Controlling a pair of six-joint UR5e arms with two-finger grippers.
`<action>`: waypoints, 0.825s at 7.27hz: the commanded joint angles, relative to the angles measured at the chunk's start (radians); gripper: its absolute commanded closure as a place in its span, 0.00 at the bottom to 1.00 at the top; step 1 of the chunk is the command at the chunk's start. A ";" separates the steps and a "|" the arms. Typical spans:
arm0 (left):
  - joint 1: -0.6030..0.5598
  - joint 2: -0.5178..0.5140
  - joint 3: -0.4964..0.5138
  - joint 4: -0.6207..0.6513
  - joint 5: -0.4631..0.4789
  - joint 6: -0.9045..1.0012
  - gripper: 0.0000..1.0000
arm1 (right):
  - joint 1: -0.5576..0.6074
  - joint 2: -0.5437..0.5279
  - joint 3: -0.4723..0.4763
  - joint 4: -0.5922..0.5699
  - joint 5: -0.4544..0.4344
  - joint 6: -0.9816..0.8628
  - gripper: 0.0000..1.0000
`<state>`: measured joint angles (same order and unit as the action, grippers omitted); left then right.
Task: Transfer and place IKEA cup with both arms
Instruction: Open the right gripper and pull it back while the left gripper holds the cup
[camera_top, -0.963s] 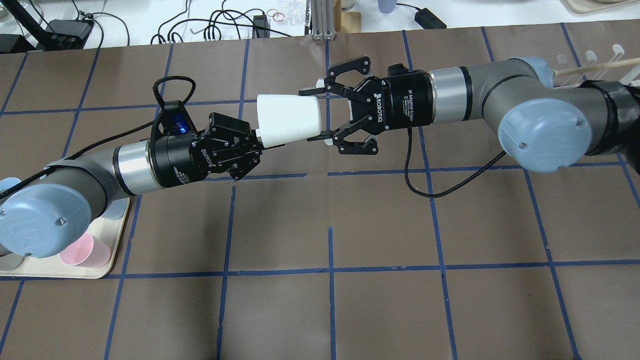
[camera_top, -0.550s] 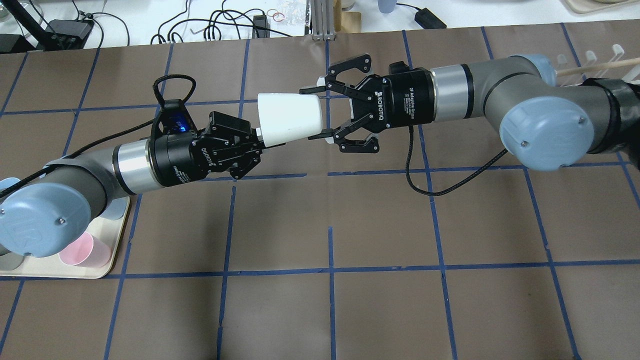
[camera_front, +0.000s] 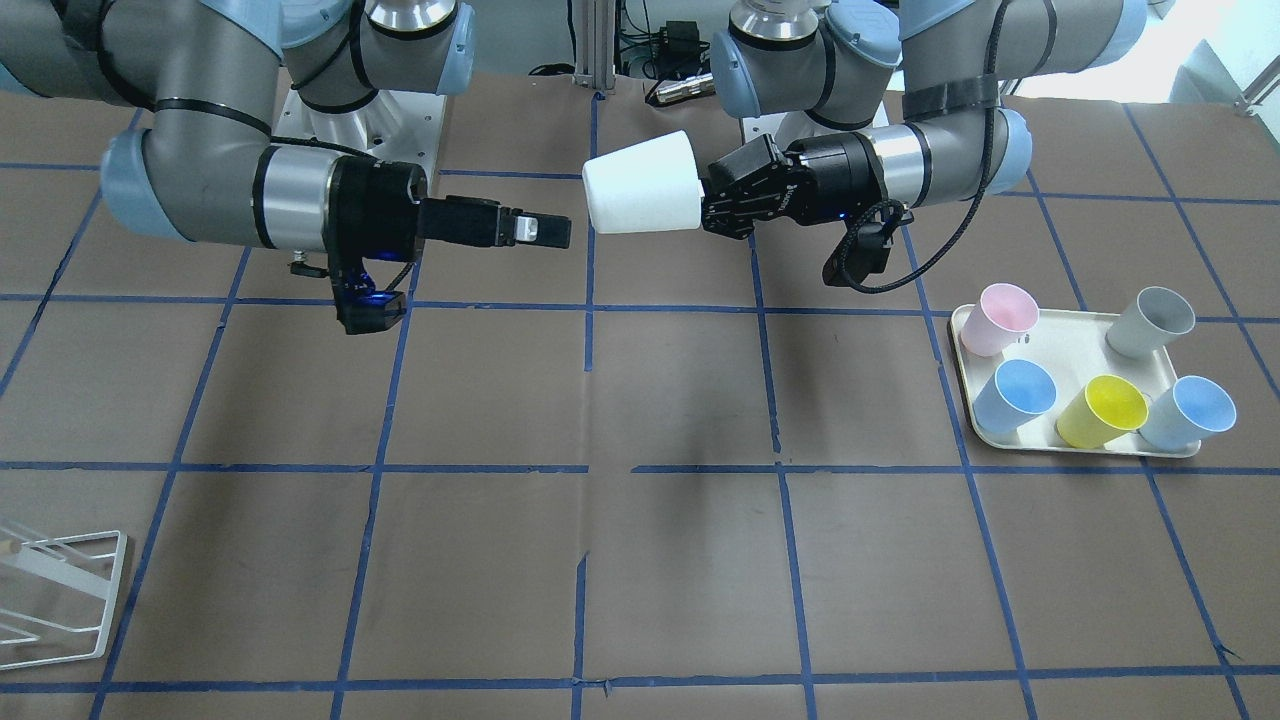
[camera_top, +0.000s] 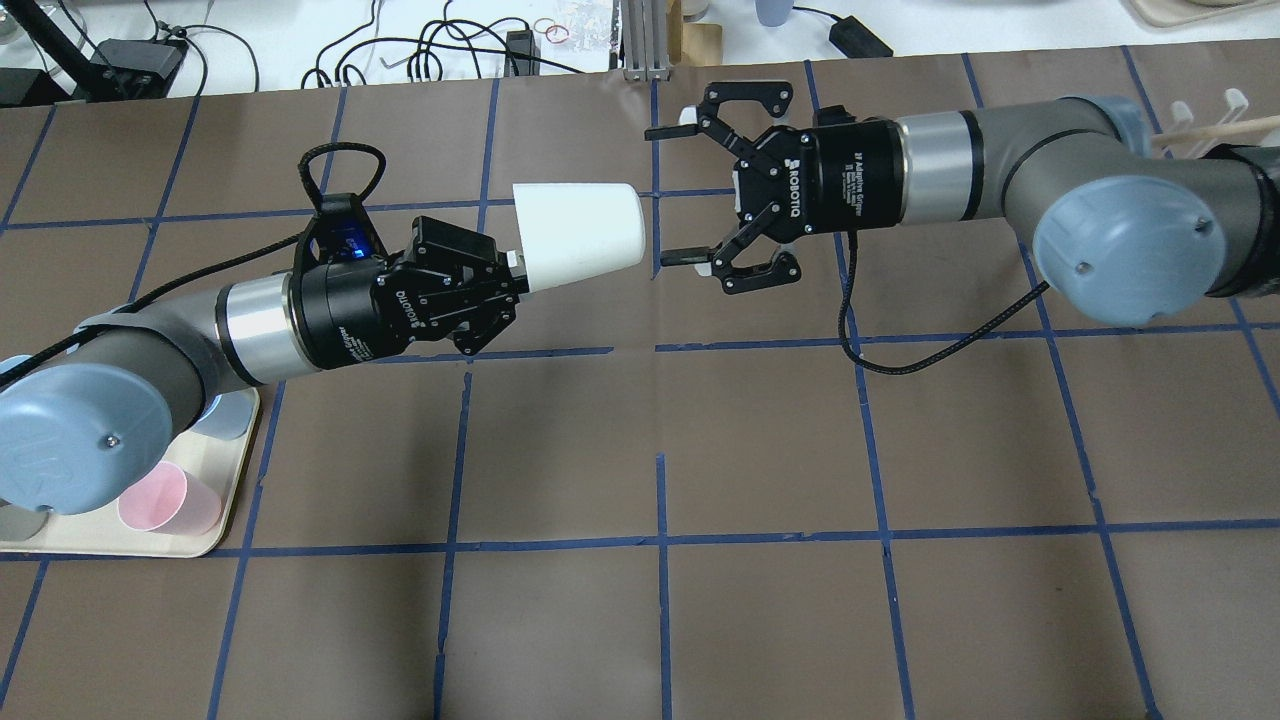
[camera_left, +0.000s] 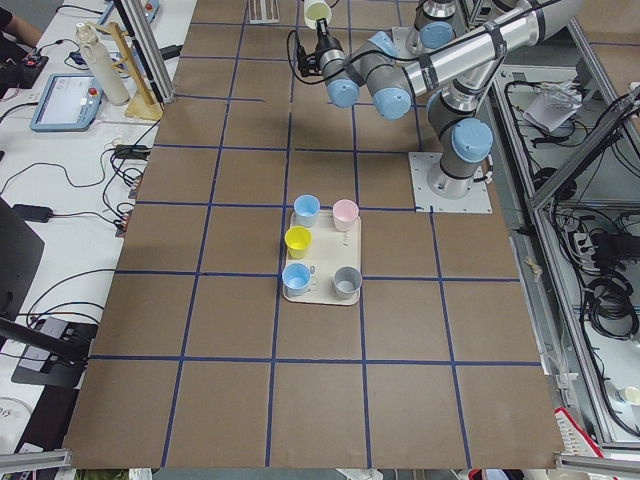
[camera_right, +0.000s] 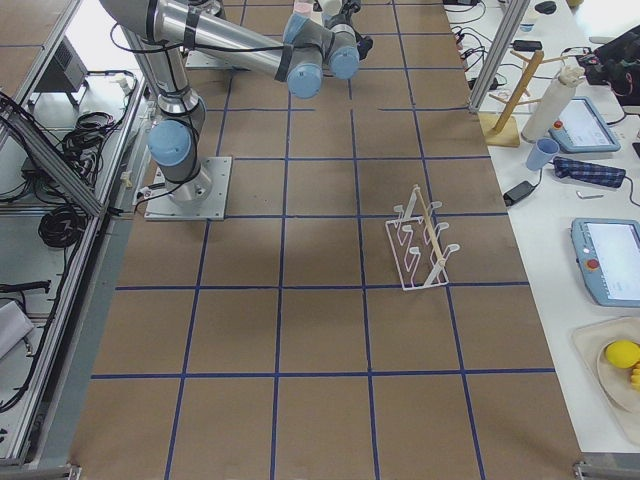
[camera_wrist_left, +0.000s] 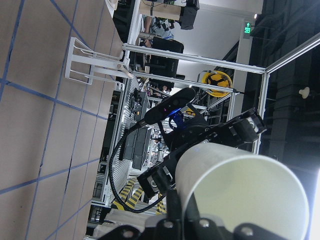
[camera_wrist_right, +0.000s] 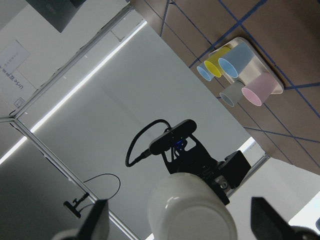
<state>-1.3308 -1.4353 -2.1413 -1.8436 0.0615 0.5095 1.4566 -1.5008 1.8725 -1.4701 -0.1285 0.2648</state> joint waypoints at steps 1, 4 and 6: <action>0.005 0.007 0.018 0.018 0.190 -0.052 1.00 | -0.151 -0.012 -0.004 -0.016 -0.096 0.014 0.00; 0.103 0.004 0.029 0.133 0.631 -0.066 1.00 | -0.188 -0.050 -0.145 0.001 -0.560 0.033 0.00; 0.182 0.016 0.035 0.219 0.988 -0.069 1.00 | -0.177 -0.160 -0.151 -0.001 -0.867 0.033 0.00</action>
<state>-1.1969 -1.4241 -2.1105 -1.6808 0.8422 0.4436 1.2744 -1.5988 1.7308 -1.4706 -0.8193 0.2973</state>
